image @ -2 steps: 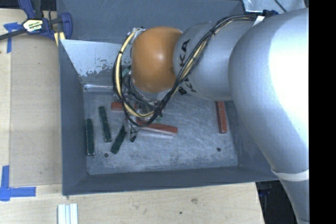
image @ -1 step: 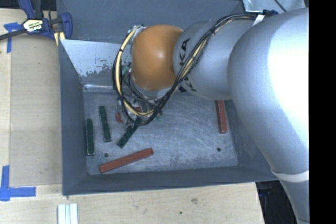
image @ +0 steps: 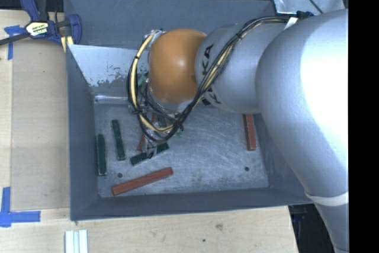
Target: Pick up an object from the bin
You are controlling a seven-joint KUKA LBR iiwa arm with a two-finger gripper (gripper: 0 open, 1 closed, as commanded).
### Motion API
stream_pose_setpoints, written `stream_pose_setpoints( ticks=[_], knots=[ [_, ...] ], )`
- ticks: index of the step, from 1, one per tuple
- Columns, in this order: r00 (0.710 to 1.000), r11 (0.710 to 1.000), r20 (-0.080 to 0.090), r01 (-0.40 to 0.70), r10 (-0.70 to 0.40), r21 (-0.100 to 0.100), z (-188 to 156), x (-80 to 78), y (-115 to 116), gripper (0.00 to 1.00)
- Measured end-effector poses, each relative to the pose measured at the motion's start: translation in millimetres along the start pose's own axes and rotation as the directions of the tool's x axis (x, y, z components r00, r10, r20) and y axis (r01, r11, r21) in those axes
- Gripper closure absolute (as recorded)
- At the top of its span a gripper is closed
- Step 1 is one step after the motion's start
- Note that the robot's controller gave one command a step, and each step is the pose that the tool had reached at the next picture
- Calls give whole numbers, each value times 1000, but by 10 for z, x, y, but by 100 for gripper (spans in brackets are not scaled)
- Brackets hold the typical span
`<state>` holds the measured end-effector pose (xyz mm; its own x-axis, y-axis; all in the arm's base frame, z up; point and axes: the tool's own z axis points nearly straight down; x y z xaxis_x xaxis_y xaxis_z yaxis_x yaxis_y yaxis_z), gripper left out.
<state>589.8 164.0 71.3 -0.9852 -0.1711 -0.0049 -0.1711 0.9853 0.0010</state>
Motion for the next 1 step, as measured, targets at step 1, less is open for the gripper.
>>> stream_pose_setpoints(
  ticks=[1],
  knots=[
    [999,999,-3,-43,43,3,-1,333,-772,0]
  ],
)
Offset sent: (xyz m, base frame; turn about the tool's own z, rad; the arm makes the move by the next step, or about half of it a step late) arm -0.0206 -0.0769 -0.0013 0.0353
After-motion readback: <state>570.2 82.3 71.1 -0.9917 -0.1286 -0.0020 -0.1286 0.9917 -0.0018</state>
